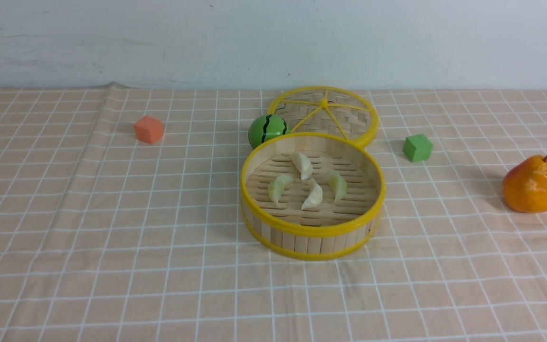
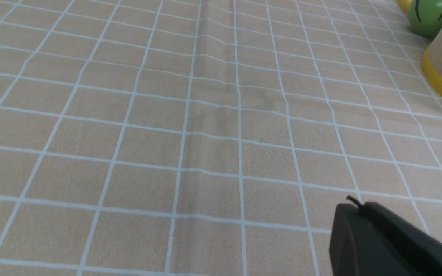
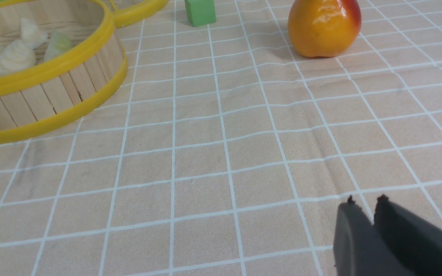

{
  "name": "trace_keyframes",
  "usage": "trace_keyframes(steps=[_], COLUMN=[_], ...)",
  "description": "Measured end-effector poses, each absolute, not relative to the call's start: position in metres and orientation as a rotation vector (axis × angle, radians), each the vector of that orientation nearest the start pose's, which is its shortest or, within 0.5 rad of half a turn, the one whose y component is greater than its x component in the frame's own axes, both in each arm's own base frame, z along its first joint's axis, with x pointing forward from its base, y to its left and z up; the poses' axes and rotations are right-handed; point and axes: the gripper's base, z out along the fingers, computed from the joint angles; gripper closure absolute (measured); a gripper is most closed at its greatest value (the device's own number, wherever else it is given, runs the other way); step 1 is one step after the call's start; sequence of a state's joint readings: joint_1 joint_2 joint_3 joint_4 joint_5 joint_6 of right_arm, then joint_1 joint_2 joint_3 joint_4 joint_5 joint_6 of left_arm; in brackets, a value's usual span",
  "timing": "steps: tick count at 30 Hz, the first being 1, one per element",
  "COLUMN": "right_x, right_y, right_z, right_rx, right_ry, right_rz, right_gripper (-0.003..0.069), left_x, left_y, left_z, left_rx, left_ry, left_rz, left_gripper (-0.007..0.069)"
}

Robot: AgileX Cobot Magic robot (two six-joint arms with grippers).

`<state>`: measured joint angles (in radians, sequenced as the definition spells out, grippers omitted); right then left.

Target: Put the dumplings into the steamer on the table with the brown tablecloth.

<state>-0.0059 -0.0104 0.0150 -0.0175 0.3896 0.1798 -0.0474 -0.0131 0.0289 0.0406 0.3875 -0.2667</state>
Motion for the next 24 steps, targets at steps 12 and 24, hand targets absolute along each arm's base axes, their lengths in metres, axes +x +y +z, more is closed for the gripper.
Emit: trace_keyframes(steps=[12, 24], right_x=[0.052, 0.052], right_y=[-0.0009, -0.0009], right_z=[0.1737, 0.1737], right_rx=[0.164, 0.164], right_ry=[1.872, 1.872], right_rz=[0.102, 0.102], right_gripper=[0.0564, 0.0545], left_x=[0.0521, 0.0521], left_y=[0.0049, 0.0052], left_z=[0.17, 0.1701], left_rx=[-0.283, -0.288], left_ry=[1.859, 1.857], left_rz=[-0.092, -0.088], left_gripper=[0.0638, 0.0638])
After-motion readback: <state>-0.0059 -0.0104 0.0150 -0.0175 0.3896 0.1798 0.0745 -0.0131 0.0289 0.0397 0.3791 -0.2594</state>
